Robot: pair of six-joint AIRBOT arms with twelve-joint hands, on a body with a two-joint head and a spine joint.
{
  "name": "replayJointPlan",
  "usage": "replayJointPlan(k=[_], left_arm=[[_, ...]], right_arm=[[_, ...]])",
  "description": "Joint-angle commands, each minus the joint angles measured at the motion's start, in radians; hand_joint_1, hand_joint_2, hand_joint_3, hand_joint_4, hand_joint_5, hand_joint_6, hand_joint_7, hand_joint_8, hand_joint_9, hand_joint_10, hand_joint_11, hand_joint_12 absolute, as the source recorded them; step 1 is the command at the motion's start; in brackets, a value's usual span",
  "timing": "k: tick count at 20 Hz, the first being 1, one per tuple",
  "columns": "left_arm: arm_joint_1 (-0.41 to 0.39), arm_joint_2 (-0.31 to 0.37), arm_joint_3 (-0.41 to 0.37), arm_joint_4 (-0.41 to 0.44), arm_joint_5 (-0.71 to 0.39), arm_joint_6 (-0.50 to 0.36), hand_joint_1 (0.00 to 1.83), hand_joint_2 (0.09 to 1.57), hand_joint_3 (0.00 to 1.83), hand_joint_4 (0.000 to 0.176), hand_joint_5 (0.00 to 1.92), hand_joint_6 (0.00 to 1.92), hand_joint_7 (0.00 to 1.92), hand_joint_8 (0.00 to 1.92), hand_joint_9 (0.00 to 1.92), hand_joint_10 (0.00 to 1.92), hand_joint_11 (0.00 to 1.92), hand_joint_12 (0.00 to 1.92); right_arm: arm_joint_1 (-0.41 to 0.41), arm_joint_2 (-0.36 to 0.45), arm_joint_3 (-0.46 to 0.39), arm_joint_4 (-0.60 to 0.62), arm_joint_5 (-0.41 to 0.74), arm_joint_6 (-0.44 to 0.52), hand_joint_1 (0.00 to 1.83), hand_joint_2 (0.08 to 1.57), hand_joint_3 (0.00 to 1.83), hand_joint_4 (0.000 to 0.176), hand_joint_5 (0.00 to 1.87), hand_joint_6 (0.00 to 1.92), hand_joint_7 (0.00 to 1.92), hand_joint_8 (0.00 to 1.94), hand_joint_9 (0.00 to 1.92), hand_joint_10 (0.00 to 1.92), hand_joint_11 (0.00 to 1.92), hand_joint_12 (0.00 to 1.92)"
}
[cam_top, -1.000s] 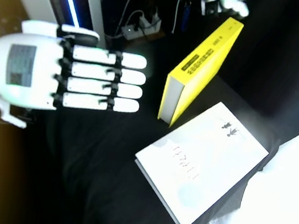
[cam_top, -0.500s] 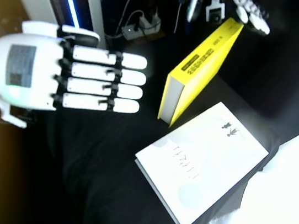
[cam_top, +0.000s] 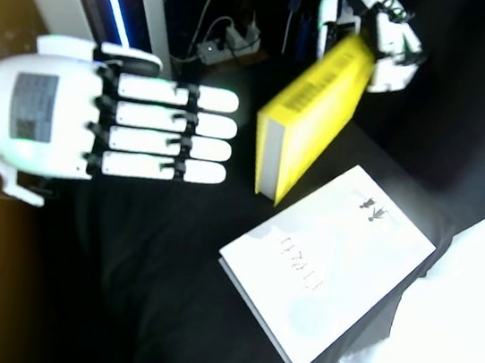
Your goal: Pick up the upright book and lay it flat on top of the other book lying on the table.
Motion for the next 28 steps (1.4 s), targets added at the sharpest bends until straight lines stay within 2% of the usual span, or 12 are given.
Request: replayJointPlan(k=[1,7,8,11,18,20,21,23,24,26,27,28], left_arm=[[0.002,0.023,-0.002,0.024,-0.2,-0.006,1.21,1.22,0.0,0.0,0.67,1.25,0.91,1.36,1.11,1.37,1.0,1.78],[0.028,0.052,-0.012,0.123,-0.336,-0.006,1.22,1.2,0.0,0.0,0.68,1.21,0.97,1.25,1.17,1.04,0.95,1.44],[0.019,0.051,-0.007,0.129,-0.346,-0.006,1.22,1.21,0.0,0.0,0.67,1.22,0.95,1.3,1.19,1.06,0.96,1.46],[-0.018,0.035,0.014,0.131,-0.319,-0.006,1.23,1.2,0.0,0.0,0.7,1.2,0.97,1.26,1.18,1.1,0.97,1.48],[-0.162,-0.037,0.075,0.171,-0.183,-0.006,1.14,1.19,0.0,0.0,0.81,1.2,1.17,1.12,1.29,1.2,1.09,1.59],[-0.199,-0.069,0.093,0.179,-0.159,-0.006,1.23,1.16,0.0,0.0,0.87,1.14,0.93,1.17,1.22,1.22,1.01,1.63],[-0.212,-0.078,0.096,0.192,-0.153,-0.006,1.05,1.18,0.0,0.017,0.85,1.19,1.11,1.2,1.23,1.34,1.04,1.75],[-0.234,-0.09,0.092,0.224,-0.173,-0.006,1.23,1.17,0.0,0.0,0.8,1.04,0.98,1.28,1.17,1.29,0.97,1.65],[-0.241,-0.094,0.086,0.246,-0.198,-0.006,1.23,1.18,0.0,0.0,0.78,1.07,0.97,1.29,1.15,1.24,0.96,1.56],[-0.25,-0.095,0.074,0.279,-0.255,-0.006,1.23,1.18,0.0,0.0,0.76,1.11,0.98,1.27,1.18,1.23,0.95,1.58],[-0.253,-0.095,0.072,0.284,-0.273,-0.006,1.23,1.17,0.0,0.0,0.77,1.13,1.01,1.19,1.18,1.24,0.98,1.66],[-0.255,-0.095,0.071,0.29,-0.288,-0.006,1.23,1.17,0.0,0.0,0.77,1.13,1.01,1.19,1.18,1.24,0.98,1.66]], right_arm=[[0.009,0.001,0.004,0.057,0.104,0.008,0.21,1.36,0.0,0.0,0.0,0.0,0.0,0.0,0.0,0.0,0.0,0.0],[0.009,0.001,0.004,0.076,0.155,0.008,0.19,1.34,0.0,0.007,0.0,0.0,0.0,0.0,0.0,0.0,0.0,0.0],[0.009,0.001,0.004,0.072,0.164,0.008,0.28,1.29,0.0,0.039,0.0,0.0,0.0,0.0,0.0,0.0,0.01,0.0],[0.034,0.003,0.006,0.066,0.203,0.008,0.36,1.24,0.0,0.0,0.0,0.0,0.0,0.0,0.0,0.0,0.0,0.0],[0.168,-0.066,0.035,-0.014,0.211,0.008,0.46,1.09,0.0,0.0,0.0,0.0,0.0,0.0,0.0,0.0,0.0,0.0],[0.173,-0.101,0.053,-0.019,0.211,0.01,0.49,1.07,0.0,0.0,0.0,0.0,0.0,0.0,0.0,0.0,0.0,0.0],[0.173,-0.117,0.064,-0.02,0.21,0.018,0.58,1.03,0.0,0.017,0.0,0.0,0.0,0.0,0.0,0.0,0.0,0.0],[0.173,-0.156,0.09,-0.033,0.196,0.044,0.62,1.03,0.0,0.026,0.0,0.0,0.0,0.0,0.0,0.0,0.0,0.0],[0.173,-0.173,0.102,-0.034,0.188,0.052,0.65,1.02,0.0,0.0,0.0,0.0,0.0,0.0,0.0,0.0,0.0,0.0],[0.173,-0.19,0.119,-0.038,0.177,0.065,0.78,1.03,0.0,0.0,0.0,0.0,0.0,0.0,0.0,0.0,0.0,0.0],[0.173,-0.192,0.122,-0.038,0.176,0.07,0.83,1.04,0.02,0.0,0.0,0.0,0.01,0.05,0.05,0.07,0.0,0.52],[0.173,-0.195,0.124,-0.039,0.174,0.073,0.83,1.04,0.02,0.0,0.0,0.0,0.01,0.05,0.05,0.07,0.0,0.52]])
